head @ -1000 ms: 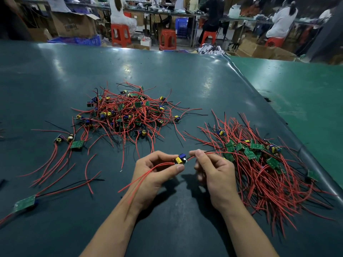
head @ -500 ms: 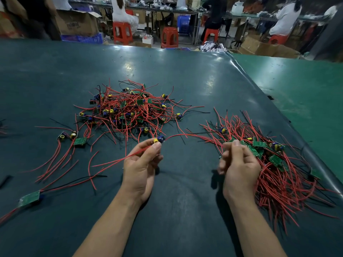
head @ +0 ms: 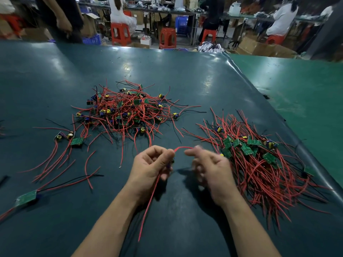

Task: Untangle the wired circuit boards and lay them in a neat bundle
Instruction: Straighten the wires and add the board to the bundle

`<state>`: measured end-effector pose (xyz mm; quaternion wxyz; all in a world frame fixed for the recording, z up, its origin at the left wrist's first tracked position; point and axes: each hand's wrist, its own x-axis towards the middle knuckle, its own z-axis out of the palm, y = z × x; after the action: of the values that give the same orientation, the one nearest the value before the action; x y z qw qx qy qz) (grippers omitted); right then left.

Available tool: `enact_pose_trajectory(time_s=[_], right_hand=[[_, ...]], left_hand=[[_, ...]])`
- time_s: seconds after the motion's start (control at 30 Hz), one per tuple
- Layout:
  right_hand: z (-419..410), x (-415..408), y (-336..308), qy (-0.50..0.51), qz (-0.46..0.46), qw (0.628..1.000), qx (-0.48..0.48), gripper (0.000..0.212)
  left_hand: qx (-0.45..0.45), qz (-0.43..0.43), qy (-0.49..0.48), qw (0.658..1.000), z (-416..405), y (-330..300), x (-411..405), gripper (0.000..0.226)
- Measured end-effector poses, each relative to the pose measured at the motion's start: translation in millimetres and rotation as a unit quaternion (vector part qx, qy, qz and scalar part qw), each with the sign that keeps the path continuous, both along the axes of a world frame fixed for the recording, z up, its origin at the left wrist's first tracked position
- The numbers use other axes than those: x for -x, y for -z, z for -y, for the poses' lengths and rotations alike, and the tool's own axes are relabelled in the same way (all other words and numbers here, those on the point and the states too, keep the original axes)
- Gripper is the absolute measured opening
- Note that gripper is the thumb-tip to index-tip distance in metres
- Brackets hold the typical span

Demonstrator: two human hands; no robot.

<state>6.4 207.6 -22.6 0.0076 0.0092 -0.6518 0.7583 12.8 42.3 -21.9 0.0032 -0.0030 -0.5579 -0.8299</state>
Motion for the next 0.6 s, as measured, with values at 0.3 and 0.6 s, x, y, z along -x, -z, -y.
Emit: enact_pose_trajectory(time_s=[0.3,0.6], right_hand=[[0,1,2,-0.074,-0.019,0.997,-0.027,0.028],[-1,9,0,0.056,-0.024,0.997,0.055,0.026]], left_hand=[[0.151,-0.067,0.056,0.985,-6,-1,-9,0.015],[0.096,-0.017,0.051,0.994,-2,-1,-7,0.021]])
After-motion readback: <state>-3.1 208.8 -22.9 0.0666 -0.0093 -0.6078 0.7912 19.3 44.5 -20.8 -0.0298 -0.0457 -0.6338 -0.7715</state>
